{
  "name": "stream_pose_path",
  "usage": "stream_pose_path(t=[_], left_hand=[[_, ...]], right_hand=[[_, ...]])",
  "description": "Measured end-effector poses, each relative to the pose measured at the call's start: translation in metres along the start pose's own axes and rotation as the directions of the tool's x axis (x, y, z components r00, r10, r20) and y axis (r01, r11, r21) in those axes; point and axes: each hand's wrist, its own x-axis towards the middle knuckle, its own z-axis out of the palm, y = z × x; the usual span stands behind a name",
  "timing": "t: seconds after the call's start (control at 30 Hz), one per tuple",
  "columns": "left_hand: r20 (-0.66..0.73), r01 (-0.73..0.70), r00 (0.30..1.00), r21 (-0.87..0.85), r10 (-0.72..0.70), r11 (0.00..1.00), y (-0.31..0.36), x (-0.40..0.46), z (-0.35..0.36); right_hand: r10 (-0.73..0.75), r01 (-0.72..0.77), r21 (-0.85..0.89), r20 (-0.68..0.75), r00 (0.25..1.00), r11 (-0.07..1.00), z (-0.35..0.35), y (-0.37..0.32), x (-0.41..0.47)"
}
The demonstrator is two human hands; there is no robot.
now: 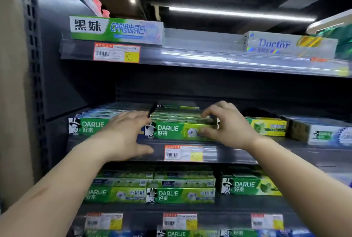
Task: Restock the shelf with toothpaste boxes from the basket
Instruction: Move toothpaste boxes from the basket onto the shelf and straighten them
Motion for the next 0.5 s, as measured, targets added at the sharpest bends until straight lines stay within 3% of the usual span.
stream_pose_path(t=[0.07,0.23,0.5], left_hand=[[-0.017,-0.011,1.0,-0.008,0.011,1.0,-0.002,-0.004,-0.002],[0.046,0.024,0.999,0.091,-0.029,0.996,0.001,-0.007,0.003],[0.044,0.085,0.994,0.224,-0.097,0.971,0.012,0.005,0.004]], right_hand=[[-0.055,0.054,-0.033,-0.045,0.997,0.998,-0.001,-0.007,-0.009],[-0.083,0.089,-0.321,0.03,0.996,0.943,0.009,-0.017,-0.018],[0.064,-0.024,-0.348,0.104,0.993,0.937,0.008,-0.019,-0.016]])
